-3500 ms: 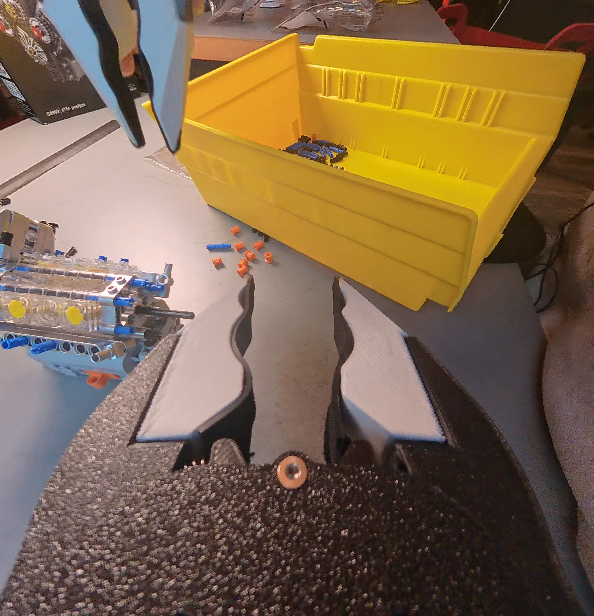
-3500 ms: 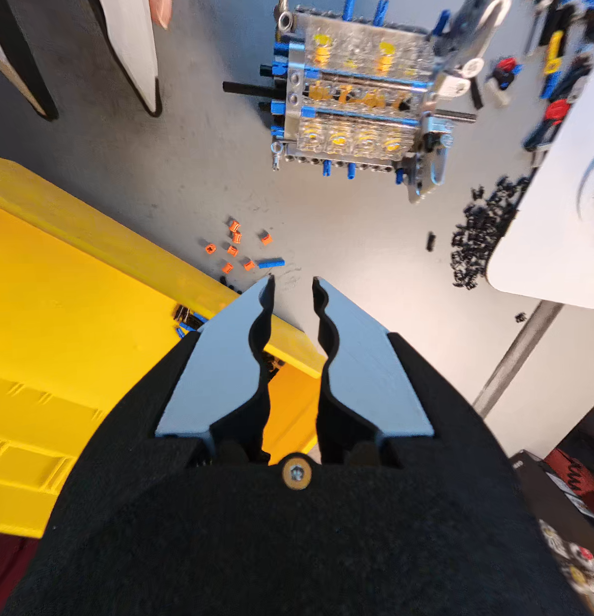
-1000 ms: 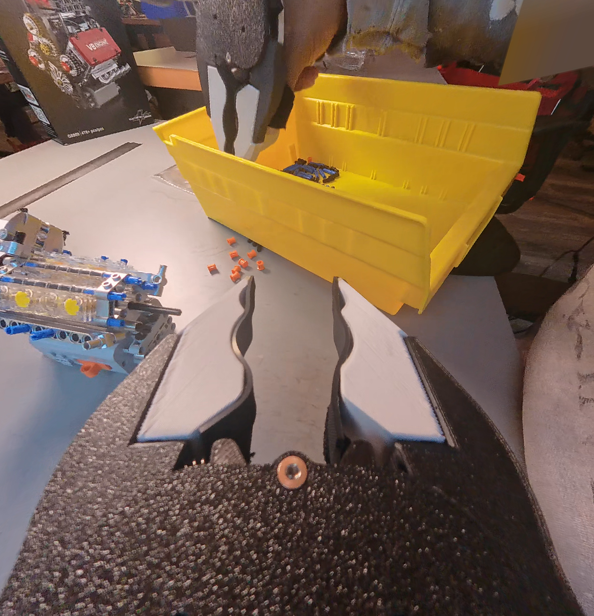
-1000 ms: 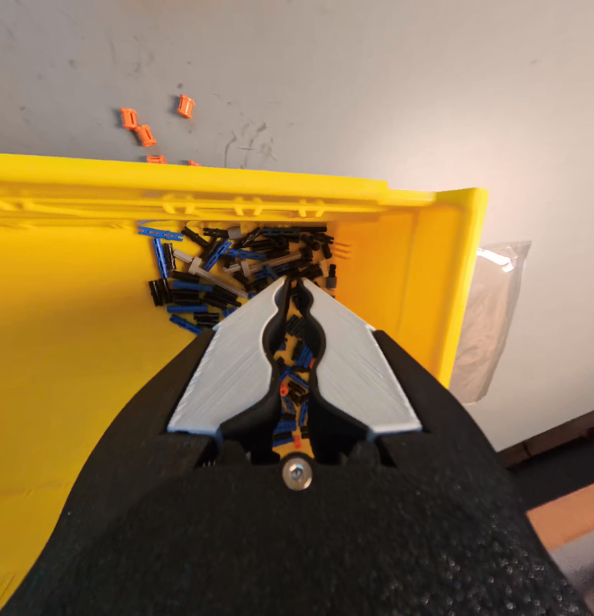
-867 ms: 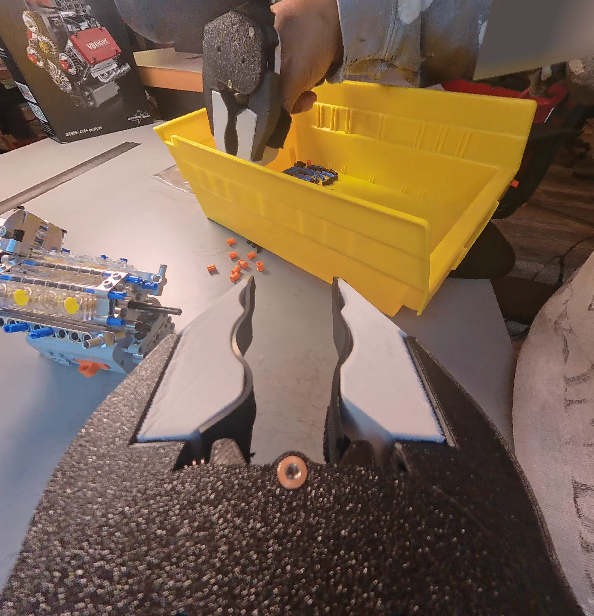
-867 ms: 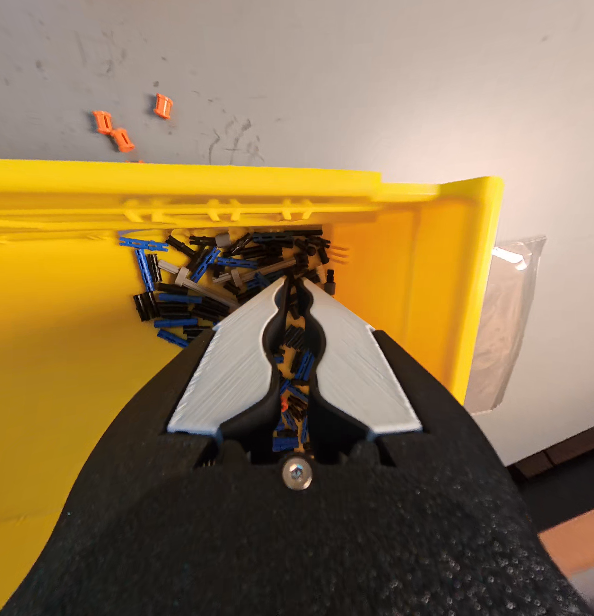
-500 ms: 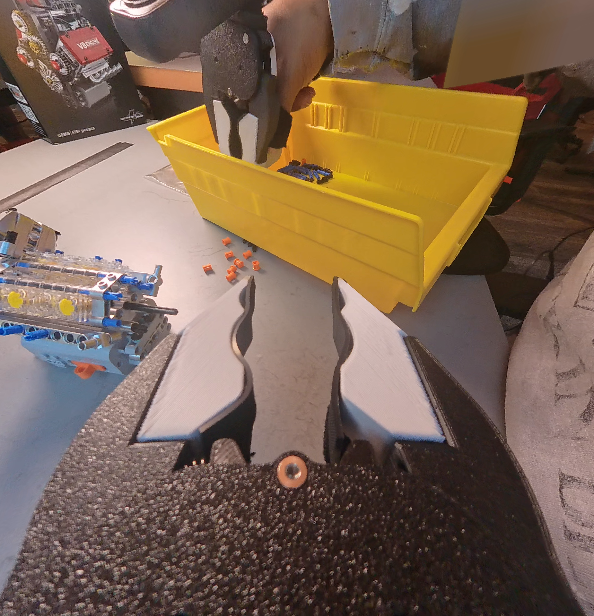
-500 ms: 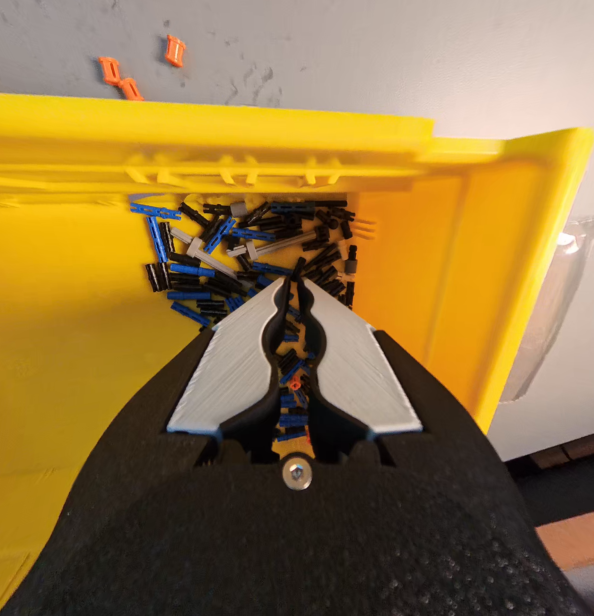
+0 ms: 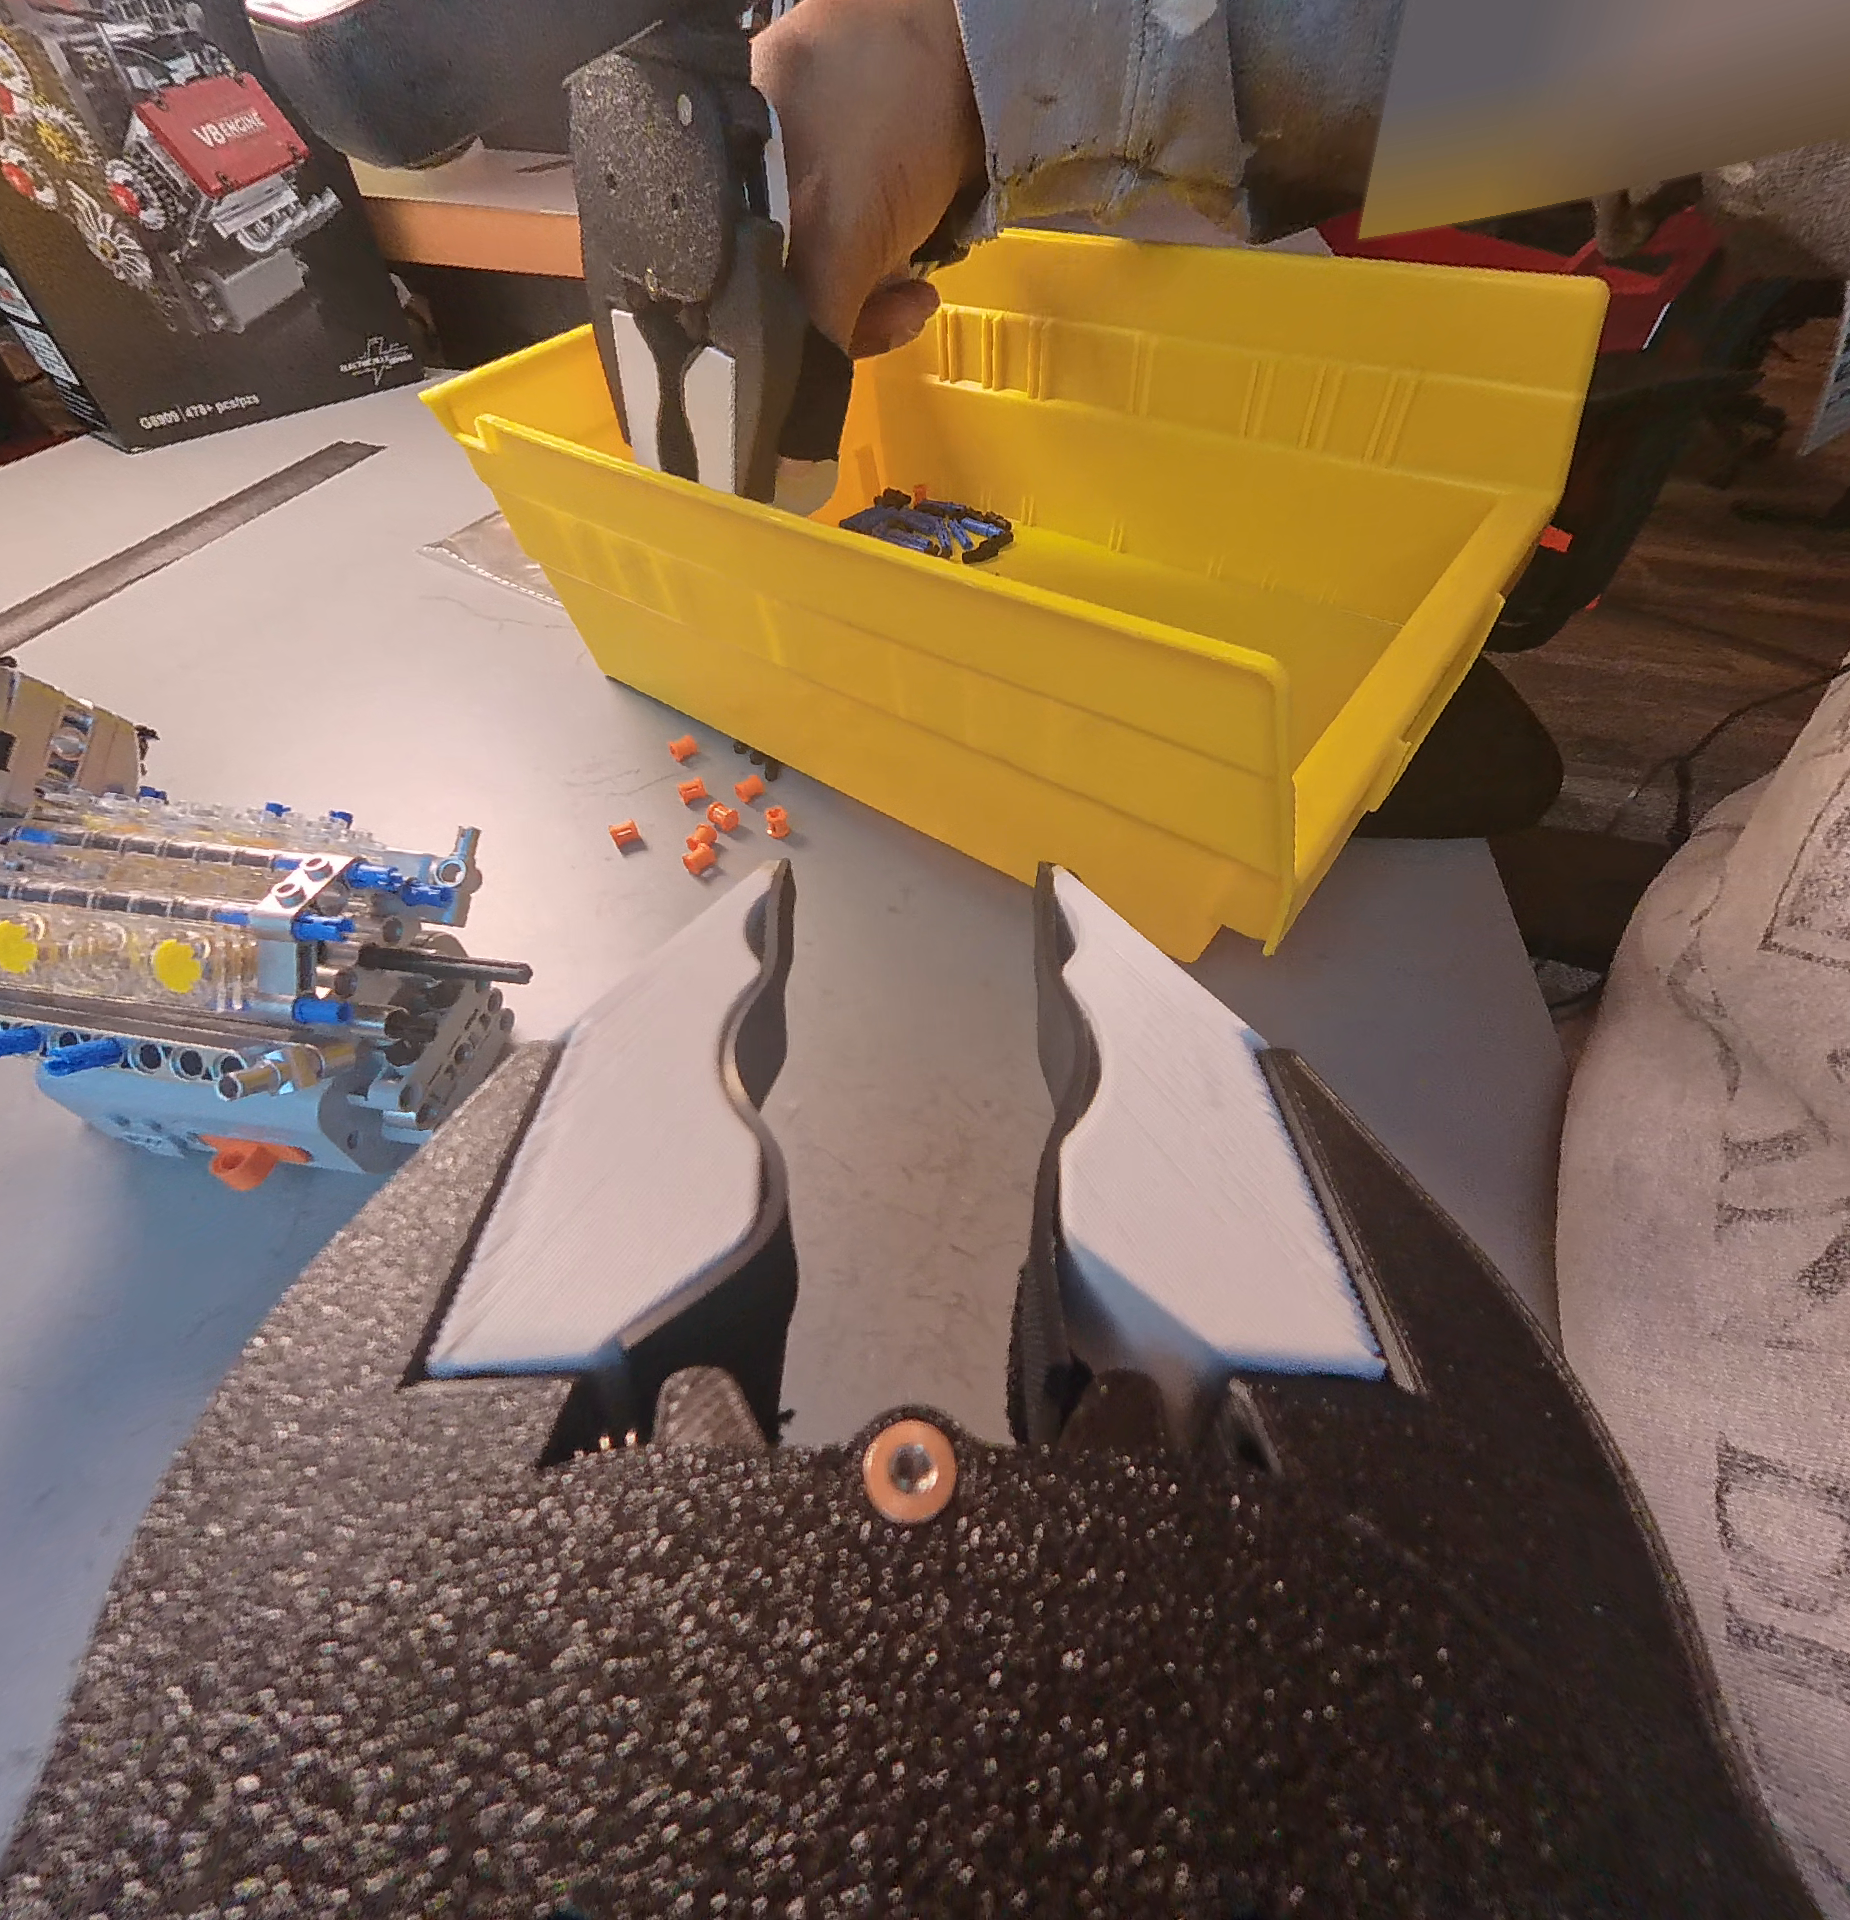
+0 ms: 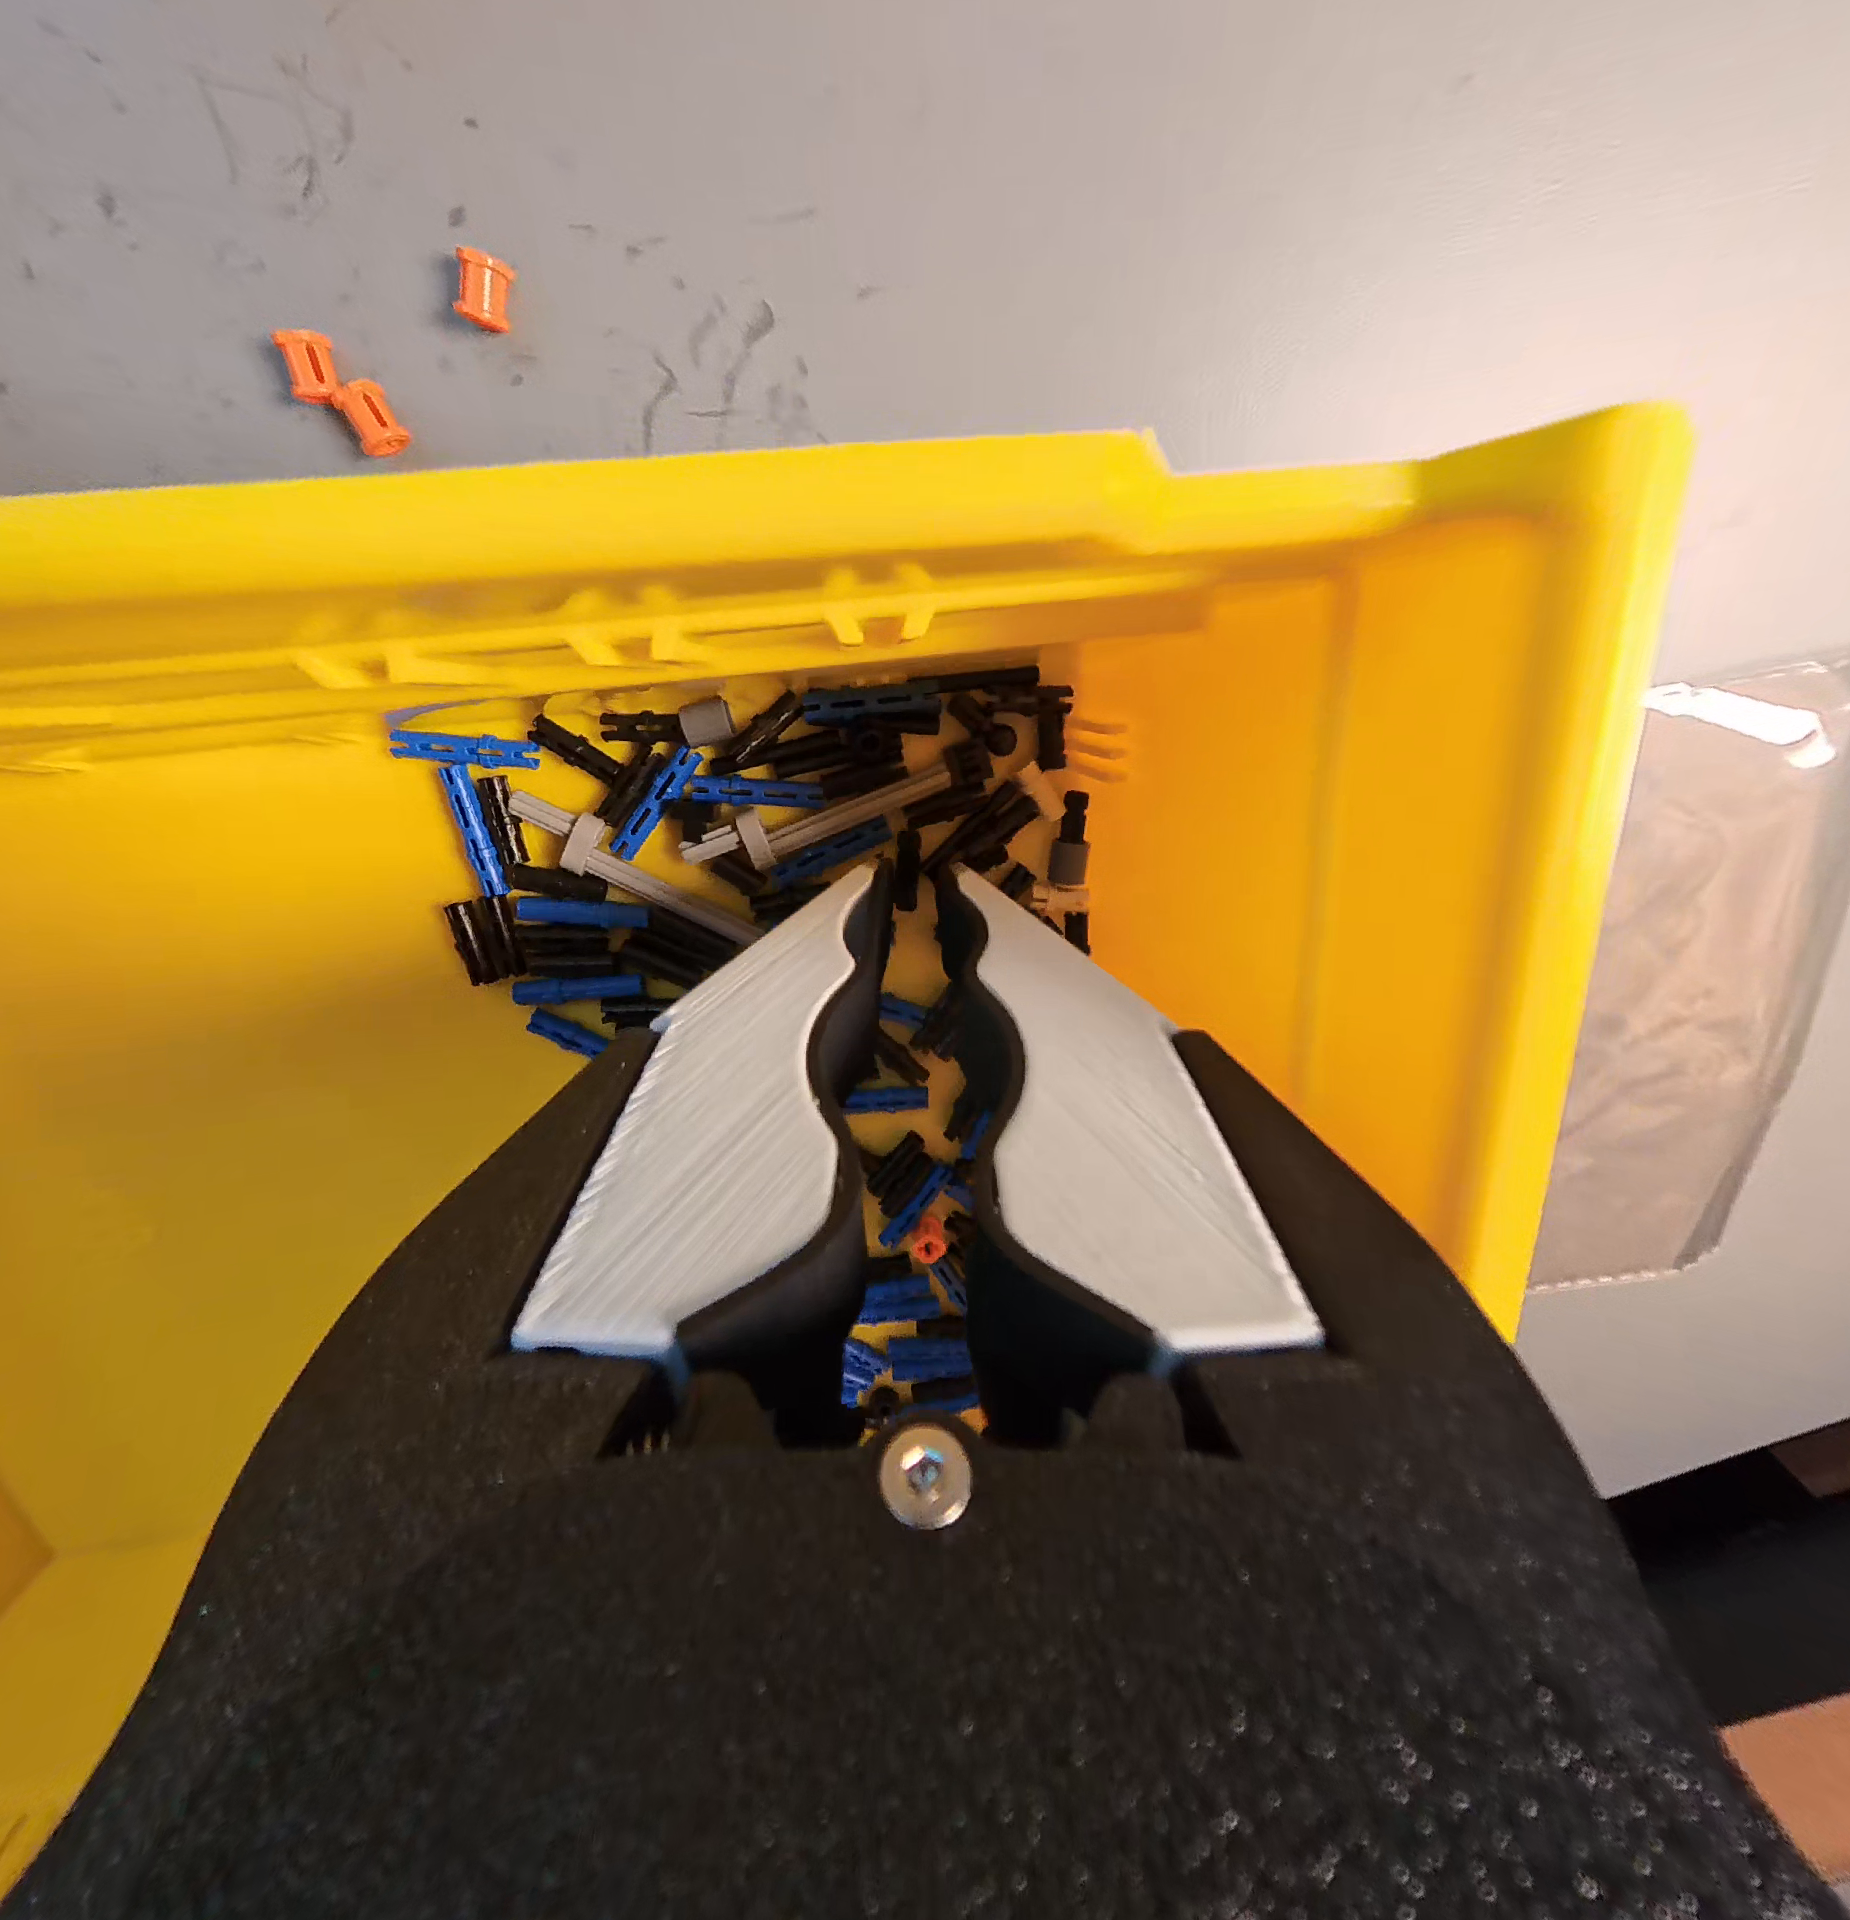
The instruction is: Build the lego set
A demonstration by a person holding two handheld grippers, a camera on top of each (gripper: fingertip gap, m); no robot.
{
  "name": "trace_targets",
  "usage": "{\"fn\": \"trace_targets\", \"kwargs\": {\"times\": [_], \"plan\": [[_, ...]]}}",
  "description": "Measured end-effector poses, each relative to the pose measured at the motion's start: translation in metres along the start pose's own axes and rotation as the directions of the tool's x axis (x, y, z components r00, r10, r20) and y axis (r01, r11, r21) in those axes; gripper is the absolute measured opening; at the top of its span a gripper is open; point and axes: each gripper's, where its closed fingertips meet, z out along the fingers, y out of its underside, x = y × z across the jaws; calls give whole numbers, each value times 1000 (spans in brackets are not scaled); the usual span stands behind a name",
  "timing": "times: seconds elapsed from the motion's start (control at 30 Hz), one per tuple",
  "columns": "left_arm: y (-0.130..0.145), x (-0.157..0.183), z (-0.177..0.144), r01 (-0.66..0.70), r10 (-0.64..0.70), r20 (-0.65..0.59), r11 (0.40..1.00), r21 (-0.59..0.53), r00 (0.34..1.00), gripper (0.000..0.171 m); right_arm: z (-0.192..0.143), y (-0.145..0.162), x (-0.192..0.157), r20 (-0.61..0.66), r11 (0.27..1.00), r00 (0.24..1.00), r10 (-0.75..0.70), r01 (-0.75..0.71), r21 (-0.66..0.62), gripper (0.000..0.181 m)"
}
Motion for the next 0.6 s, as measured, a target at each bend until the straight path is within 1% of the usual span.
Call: {"fn": "trace_targets", "kwargs": {"times": [0.2, 0.3, 0.47, 0.6], "plan": [[0, 1, 0, -2, 2, -4, 1000, -2, 1000, 44, -2, 4, -8, -4, 997, 997, -77, 77, -26, 7], [0, 2, 0, -2, 2, -8, 1000, -3, 1000, 44, 0, 4, -12, 7, 994, 994, -112, 112, -13, 7], [0, 3, 0, -7, 7, -9, 1000, -5, 1000, 44, 2, 1, -10, 25, 997, 996, -81, 81, 3, 9], [0, 3, 0, -8, 8, -10, 1000, -6, 1000, 44, 2, -3, -8, 56, 1000, 998, 5, -6, 20, 7]]}}
